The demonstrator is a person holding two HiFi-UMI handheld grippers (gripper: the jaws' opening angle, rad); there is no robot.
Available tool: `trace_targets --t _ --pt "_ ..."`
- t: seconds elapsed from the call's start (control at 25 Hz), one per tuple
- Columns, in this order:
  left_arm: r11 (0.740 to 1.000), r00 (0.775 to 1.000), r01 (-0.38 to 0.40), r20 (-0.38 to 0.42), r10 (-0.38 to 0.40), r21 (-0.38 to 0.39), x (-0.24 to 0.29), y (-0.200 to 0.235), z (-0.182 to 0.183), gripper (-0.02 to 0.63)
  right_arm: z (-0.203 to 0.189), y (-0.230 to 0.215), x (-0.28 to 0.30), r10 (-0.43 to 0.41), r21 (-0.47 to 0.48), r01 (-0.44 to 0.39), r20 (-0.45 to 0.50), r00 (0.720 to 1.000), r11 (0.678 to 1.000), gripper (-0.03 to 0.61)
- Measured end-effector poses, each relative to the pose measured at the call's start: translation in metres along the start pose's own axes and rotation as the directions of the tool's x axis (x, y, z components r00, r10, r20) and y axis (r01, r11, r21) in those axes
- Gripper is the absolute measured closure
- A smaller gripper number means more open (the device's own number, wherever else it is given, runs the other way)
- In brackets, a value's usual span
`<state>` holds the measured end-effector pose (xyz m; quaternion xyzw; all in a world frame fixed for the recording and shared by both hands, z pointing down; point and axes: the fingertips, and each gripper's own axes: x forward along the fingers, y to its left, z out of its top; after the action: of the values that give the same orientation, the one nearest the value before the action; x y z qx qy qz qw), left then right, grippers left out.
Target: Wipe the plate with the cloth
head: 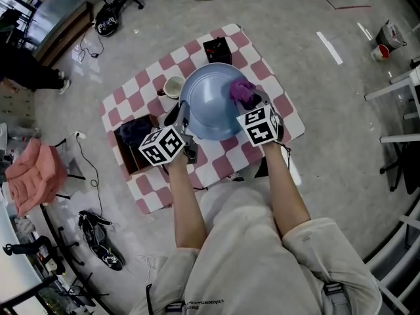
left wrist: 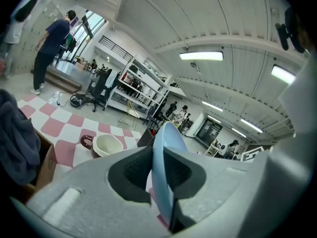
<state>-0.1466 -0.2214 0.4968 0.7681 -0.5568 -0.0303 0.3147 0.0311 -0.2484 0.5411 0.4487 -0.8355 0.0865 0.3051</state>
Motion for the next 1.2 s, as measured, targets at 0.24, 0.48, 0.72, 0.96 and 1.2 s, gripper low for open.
trace_targets --t 0.24,0.48,0.72,0.96,1.2 --pt "0.997 0.998 -0.039 0.050 0.042 -0.060 -0.004 0.007 0.005 0.574 -0.001 0.007 -0.002 0.027 -0.007 -0.027 -0.014 1.000 1.000 0.446" --pt "0.994 0.994 -0.082 0.071 0.087 -0.074 0.000 0.015 0.009 0.574 -0.012 0.023 -0.001 0.090 -0.043 -0.093 -0.057 0.994 0.995 0.445" --pt "0.991 0.991 -0.084 0.100 0.094 -0.102 0.004 0.018 0.013 0.570 -0.019 0.046 -0.004 0.148 -0.125 -0.160 -0.103 0.984 0.979 0.445" --pt "0.987 0.989 -0.095 0.097 0.108 -0.131 0.003 0.021 0.006 0.569 -0.021 0.066 -0.009 0.209 -0.168 -0.227 -0.118 0.971 0.959 0.446" --pt "0.985 0.990 -0.091 0.095 0.106 -0.148 0.003 0.023 -0.003 0.569 -0.023 0.087 -0.014 0.269 -0.200 -0.291 -0.132 0.954 0.936 0.446"
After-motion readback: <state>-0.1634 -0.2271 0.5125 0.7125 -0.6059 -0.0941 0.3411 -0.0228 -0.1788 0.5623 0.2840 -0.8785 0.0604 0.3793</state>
